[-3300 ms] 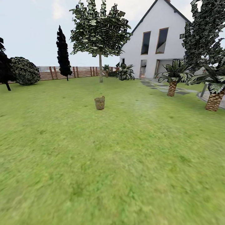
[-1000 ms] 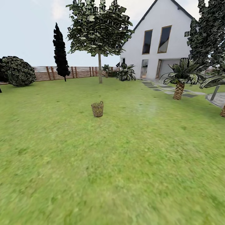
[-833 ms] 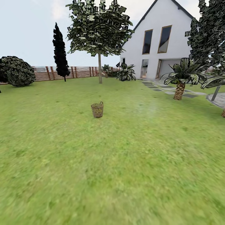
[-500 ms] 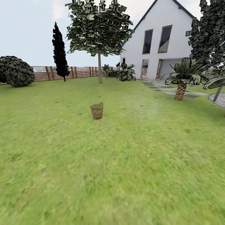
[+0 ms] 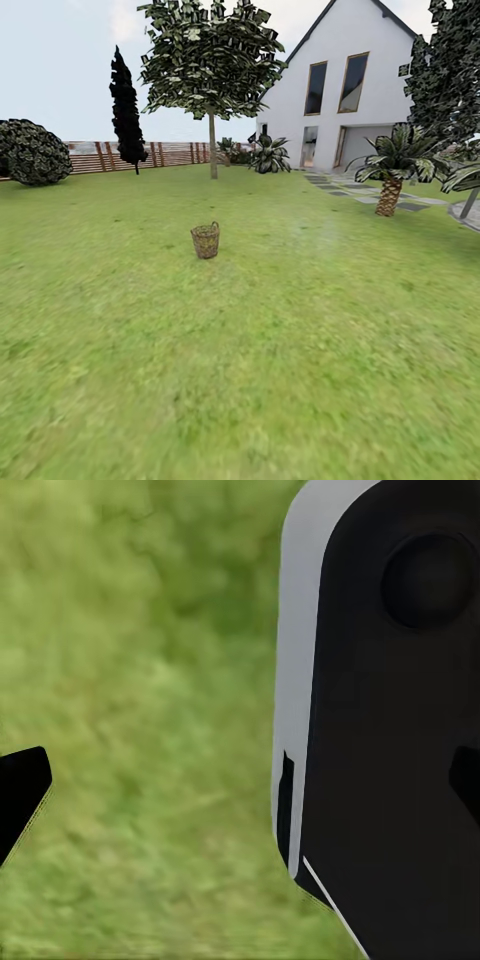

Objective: Take the three Easter eggs out of the wicker basket on the lawn in the garden, then place them on the lawn next to a single tree (choose any tree) so that all three eggs are next to the same tree and none are left in the basket.

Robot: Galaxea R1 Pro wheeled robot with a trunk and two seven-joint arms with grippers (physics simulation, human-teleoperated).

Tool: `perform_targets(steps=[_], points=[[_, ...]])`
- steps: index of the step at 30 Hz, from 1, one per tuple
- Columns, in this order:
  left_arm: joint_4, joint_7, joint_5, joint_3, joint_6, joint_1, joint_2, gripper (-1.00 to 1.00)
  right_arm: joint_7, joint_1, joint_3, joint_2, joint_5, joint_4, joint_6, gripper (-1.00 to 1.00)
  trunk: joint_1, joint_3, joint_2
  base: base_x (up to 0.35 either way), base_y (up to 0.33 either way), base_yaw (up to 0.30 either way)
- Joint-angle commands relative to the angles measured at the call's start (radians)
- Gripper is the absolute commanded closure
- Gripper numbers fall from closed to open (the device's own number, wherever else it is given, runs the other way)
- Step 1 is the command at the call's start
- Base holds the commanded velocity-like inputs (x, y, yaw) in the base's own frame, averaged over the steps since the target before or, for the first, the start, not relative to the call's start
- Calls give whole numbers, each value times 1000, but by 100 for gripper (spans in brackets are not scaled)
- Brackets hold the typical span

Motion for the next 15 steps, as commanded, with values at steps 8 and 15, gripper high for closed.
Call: perform_targets(steps=[8, 15], points=[[-2, -1, 0, 1, 1, 1, 0, -100, -2, -1, 1, 0, -1, 2, -1, -100, 1, -1, 0, 337, 0, 0], [-2, -1, 0, 1, 0, 1, 0, -100, -2, -1, 1, 0, -1, 2, -1, -100, 1, -1, 0, 337, 0, 0]])
